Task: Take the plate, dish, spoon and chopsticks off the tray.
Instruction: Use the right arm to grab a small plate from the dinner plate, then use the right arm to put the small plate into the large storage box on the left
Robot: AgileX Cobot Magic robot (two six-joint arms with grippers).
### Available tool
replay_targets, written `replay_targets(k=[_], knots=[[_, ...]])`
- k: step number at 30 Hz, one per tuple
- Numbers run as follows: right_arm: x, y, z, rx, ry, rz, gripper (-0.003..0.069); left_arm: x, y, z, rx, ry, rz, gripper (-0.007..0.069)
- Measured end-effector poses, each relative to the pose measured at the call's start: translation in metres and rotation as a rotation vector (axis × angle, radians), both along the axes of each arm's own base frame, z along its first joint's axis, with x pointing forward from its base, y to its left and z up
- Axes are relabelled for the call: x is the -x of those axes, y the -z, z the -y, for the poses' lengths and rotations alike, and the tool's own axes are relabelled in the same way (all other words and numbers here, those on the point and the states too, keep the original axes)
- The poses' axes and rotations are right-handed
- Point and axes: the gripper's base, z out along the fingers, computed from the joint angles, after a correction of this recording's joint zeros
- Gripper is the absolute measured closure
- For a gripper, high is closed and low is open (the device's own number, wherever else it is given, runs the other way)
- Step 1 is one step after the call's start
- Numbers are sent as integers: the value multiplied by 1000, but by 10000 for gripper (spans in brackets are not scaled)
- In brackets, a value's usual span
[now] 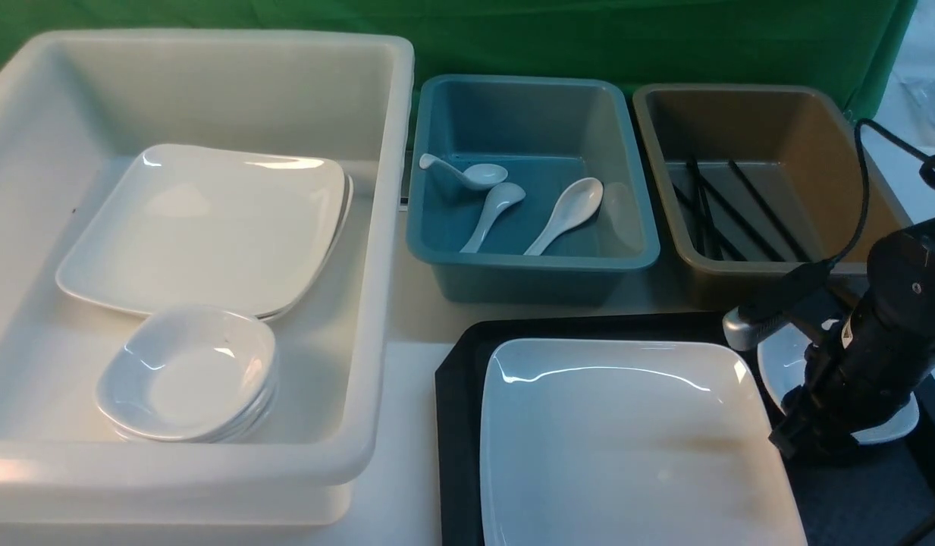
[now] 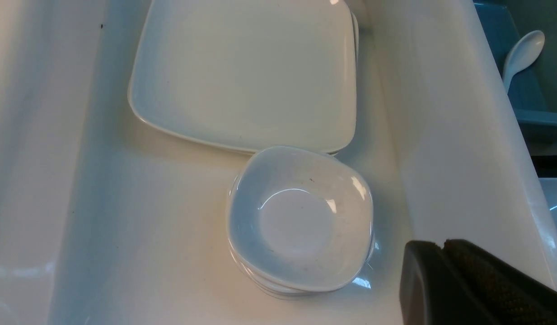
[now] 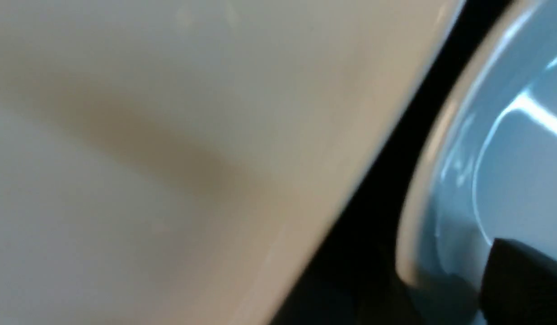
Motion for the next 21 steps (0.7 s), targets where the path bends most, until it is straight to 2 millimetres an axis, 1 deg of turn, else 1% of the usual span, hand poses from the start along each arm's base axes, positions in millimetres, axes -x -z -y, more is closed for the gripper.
replay_targets(k=[1, 2, 3, 4, 7, 9, 10, 11, 12, 15, 17, 18, 19, 20, 21], knots=[[-1, -1, -1, -1, -11, 7, 405, 0, 0, 0, 0, 0, 0, 609], [0, -1, -1, -1, -12, 7, 415, 0, 0, 0, 0, 0, 0, 609], [-1, -2, -1, 6, -23, 14, 453, 0, 0, 0, 0, 0, 0, 609], [0, -3, -1, 12, -29, 15, 463, 0, 0, 0, 0, 0, 1, 609], [1, -6, 0, 16, -31, 17, 465, 0, 0, 0, 0, 0, 1, 609], [1, -10, 0, 12, -30, 29, 477, 0, 0, 0, 1, 0, 1, 609], [2, -16, 0, 8, -28, 46, 496, 0, 0, 0, 1, 0, 1, 609], [2, -16, 0, 8, -28, 46, 496, 0, 0, 0, 1, 0, 1, 609], [5, -26, 1, -1, -18, 74, 531, 0, 0, 0, 1, 0, 1, 609], [14, -55, 3, -24, 24, 129, 589, 0, 0, 0, 1, 0, 2, 609], [21, -74, 3, -47, 56, 145, 592, 0, 0, 0, 1, -1, 3, 609], [22, -79, 3, -56, 62, 158, 592, 0, 0, 0, 1, -1, 3, 609], [27, -101, 3, -90, 80, 203, 592, 0, 0, 0, 3, -3, 2, 609], [28, -104, 3, -95, 81, 209, 592, 0, 0, 0, 4, -4, 2, 609], [33, -125, 2, -135, 91, 264, 592, 0, 0, 0, 11, -9, 3, 609]])
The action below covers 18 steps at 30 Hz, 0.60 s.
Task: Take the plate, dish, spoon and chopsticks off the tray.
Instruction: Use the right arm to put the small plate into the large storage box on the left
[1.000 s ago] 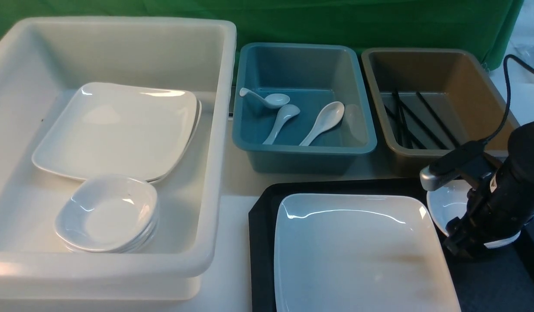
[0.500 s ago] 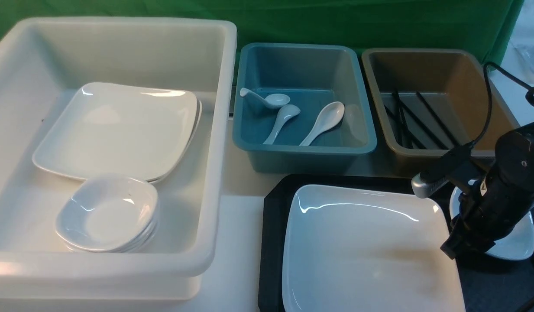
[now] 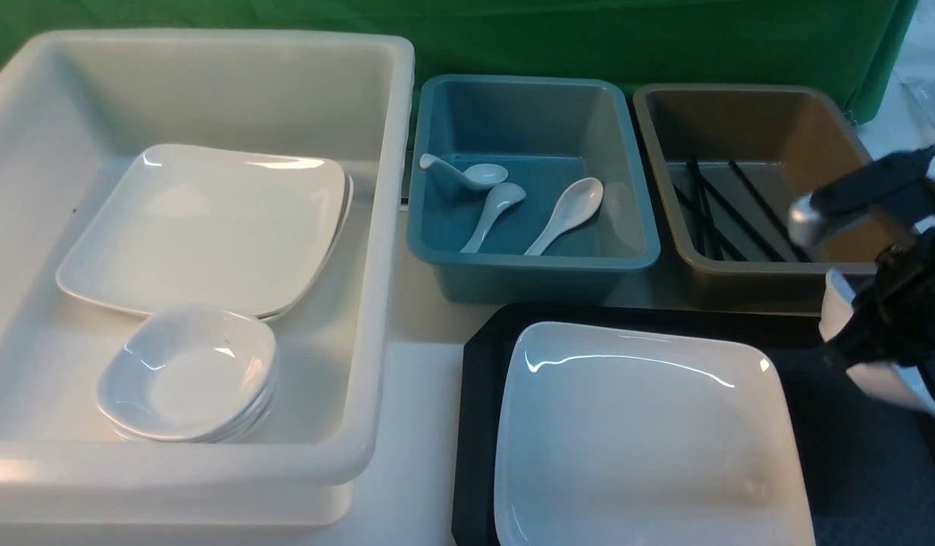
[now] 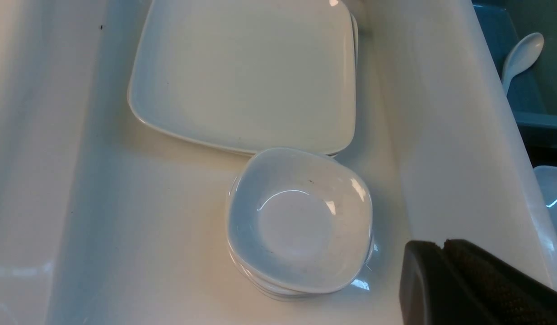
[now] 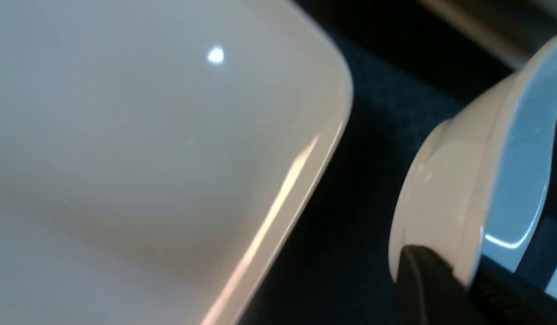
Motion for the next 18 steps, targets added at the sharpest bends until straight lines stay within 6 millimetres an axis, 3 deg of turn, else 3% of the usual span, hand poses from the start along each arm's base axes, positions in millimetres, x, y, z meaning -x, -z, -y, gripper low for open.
replay_targets(k=[2, 3, 6, 8, 9, 10, 13, 14, 15, 16, 17, 18], knots=[[4, -22, -2, -50, 4, 63, 592, 0, 0, 0, 3, -4, 2, 609], [8, -44, -5, -106, -8, 127, 592, 0, 0, 0, 7, -6, 1, 609], [11, -85, -28, -241, -120, 242, 592, 0, 0, 0, 8, -7, 1, 609], [13, -104, -57, -338, -244, 297, 592, 0, 0, 0, 11, -9, 0, 609], [13, -104, -58, -349, -243, 298, 592, 0, 0, 0, 11, -9, 0, 609], [15, -116, -89, -416, -359, 331, 592, 0, 0, 0, 11, -9, 0, 609], [17, -122, -148, -489, -520, 350, 592, 0, 0, 0, 14, -12, 1, 609], [16, -119, -173, -507, -573, 349, 592, 0, 0, 0, 15, -14, 3, 609], [16, -119, -173, -508, -572, 353, 592, 0, 0, 0, 15, -14, 3, 609], [15, -113, -202, -521, -630, 343, 592, -1, -1, 0, 17, -17, 7, 609], [14, -110, -210, -521, -646, 339, 592, -1, -1, 0, 18, -19, 7, 609], [13, -99, -237, -522, -694, 320, 592, -1, -1, -1, 24, -26, 7, 609]])
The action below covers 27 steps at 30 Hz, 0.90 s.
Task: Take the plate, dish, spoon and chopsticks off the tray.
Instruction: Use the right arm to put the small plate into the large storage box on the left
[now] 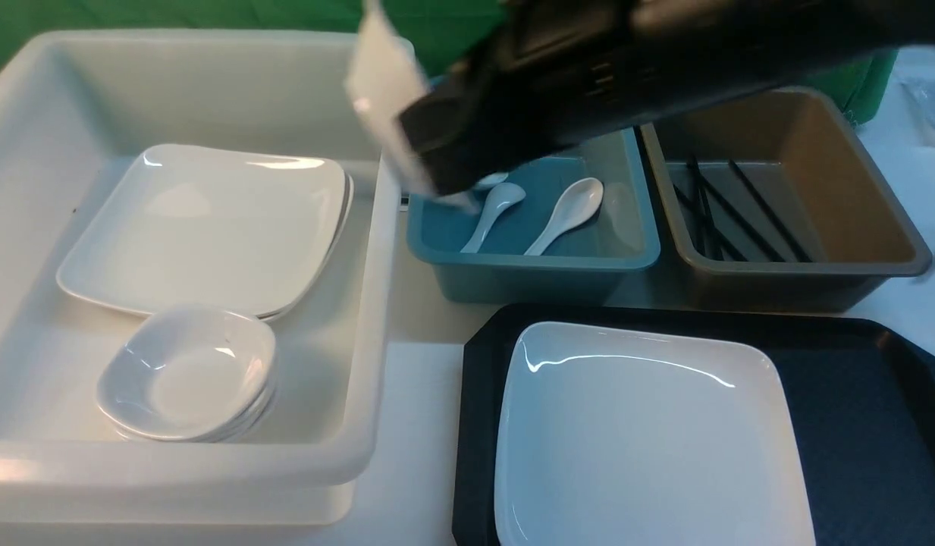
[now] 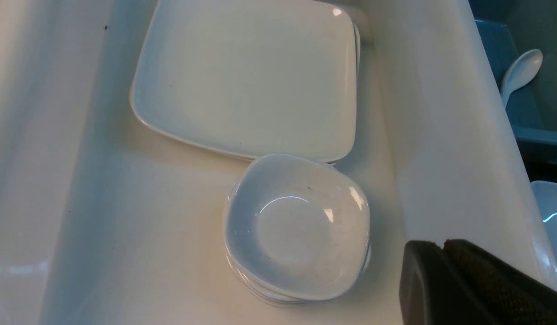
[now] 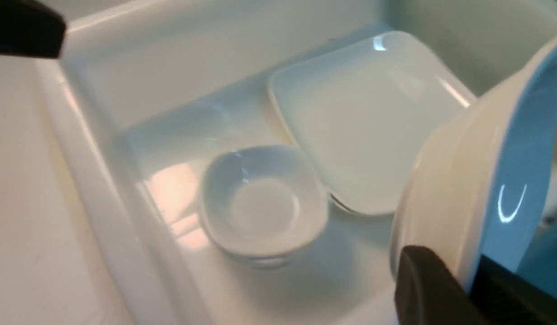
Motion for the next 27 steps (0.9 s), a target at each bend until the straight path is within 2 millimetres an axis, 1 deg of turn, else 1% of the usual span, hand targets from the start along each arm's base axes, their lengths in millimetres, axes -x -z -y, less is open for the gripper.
replay_targets(k=[1, 2, 4, 6, 8, 9, 10, 13, 16, 19, 21, 24, 25, 26, 27], knots=[[-1, 11, -21, 10, -33, -9, 592, 0, 0, 0, 3, -8, 0, 609], [-3, 21, -38, 21, -55, -19, 592, 0, 0, -1, 0, -16, -2, 609], [-5, 40, -63, 43, -89, -38, 592, 0, 1, -4, -11, -41, -9, 609], [-8, 60, -86, 65, -115, -55, 592, 1, 2, -7, -29, -72, -20, 609], [-10, 76, -102, 84, -135, -56, 592, 1, 2, -9, -42, -96, -28, 609], [-11, 81, -106, 91, -144, -50, 592, 1, 3, -10, -49, -105, -31, 609], [-13, 91, -115, 104, -159, -45, 592, 1, 3, -12, -61, -113, -34, 609], [-18, 110, -127, 123, -174, -38, 592, 2, 3, -13, -72, -124, -38, 609], [-23, 126, -133, 141, -180, -24, 592, 1, 3, -13, -71, -129, -35, 609], [-26, 138, -137, 156, -189, -17, 585, 1, 2, -13, -72, -130, -29, 609], [-26, 139, -137, 157, -192, -15, 577, 1, 2, -13, -72, -131, -27, 609], [-26, 140, -138, 156, -190, -13, 529, 1, 2, -14, -73, -132, -21, 608], [-26, 140, -138, 155, -189, -14, 502, 1, 2, -14, -73, -132, -20, 609], [-26, 140, -138, 156, -190, -16, 459, 1, 2, -14, -73, -132, -20, 609], [-26, 140, -138, 157, -190, -17, 439, 1, 2, -14, -73, -132, -19, 609]])
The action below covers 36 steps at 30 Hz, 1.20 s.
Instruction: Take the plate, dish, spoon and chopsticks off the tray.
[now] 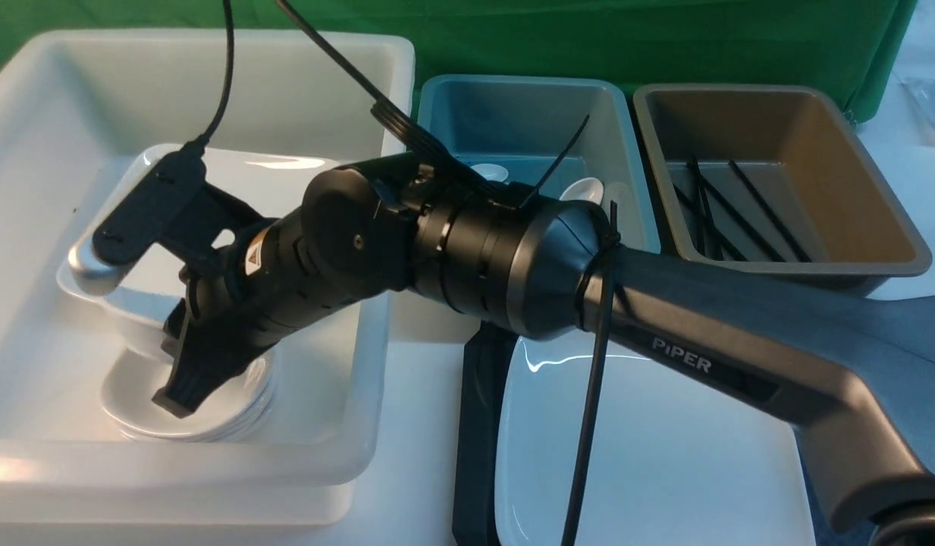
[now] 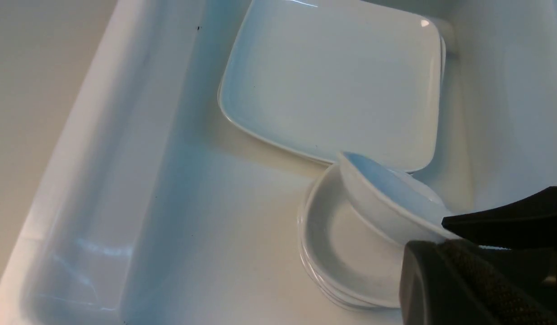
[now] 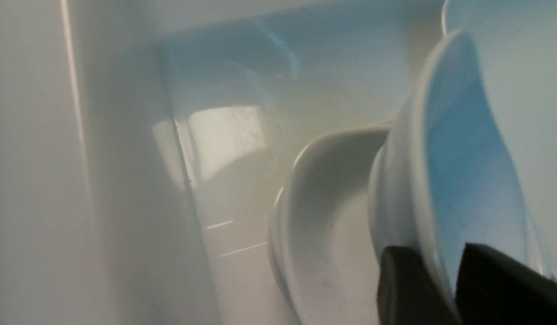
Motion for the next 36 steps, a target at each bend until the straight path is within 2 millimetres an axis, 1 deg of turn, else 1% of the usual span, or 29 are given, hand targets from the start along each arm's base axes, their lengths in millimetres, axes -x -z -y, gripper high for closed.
replay_targets(k=[1, 2, 3, 4, 7, 12, 14, 19, 21, 23, 26, 29, 30, 32, 33, 34, 35, 36], knots=[[0, 0, 0, 3, -1, -4, 407, 0, 0, 0, 0, 0, 1, 609], [0, 0, 0, 3, -1, -5, 395, 0, 0, 0, 0, 0, 2, 609], [1, 1, 1, 9, -1, -19, 354, 0, 0, 0, -1, -2, 2, 609], [2, 1, 1, 11, 0, -25, 337, 0, 0, 0, -1, -3, 1, 609], [3, 3, 2, 20, 14, -60, 314, 0, 0, 0, -1, -3, 1, 609], [5, 4, 3, 31, 47, -123, 306, 0, 0, 0, -1, -3, 1, 609], [6, 4, 4, 35, 52, -136, 290, 0, 0, 0, -1, -3, 1, 609], [9, -11, 7, 13, 66, -146, 160, 0, 0, -1, -5, -4, 1, 609], [10, -19, 9, 2, 67, -143, 129, 0, 0, 0, -4, -3, 1, 609], [13, -30, 13, -7, 62, -138, 106, 0, 0, 0, -4, -3, 1, 609], [16, -45, 20, -2, 53, -124, 104, 0, 0, -1, -5, -4, 1, 609], [14, -63, 35, 29, 73, -112, 144, 0, 0, -1, -9, -5, 0, 609], [12, -74, 47, 50, 99, -110, 197, 0, 0, -1, -12, -5, -1, 609], [4, -93, 72, 100, 162, -89, 335, 0, 0, -1, -14, -6, -1, 609], [-2, -106, 92, 126, 209, -82, 454, 0, 0, -1, -15, -6, -2, 609], [-7, -115, 108, 144, 249, -74, 515, 0, 0, -1, -16, -6, -2, 609], [-12, -124, 124, 156, 291, -79, 558, 0, 0, -1, -18, -4, -2, 609], [-14, -128, 132, 160, 310, -84, 573, 0, 0, -1, -19, -3, -2, 609]])
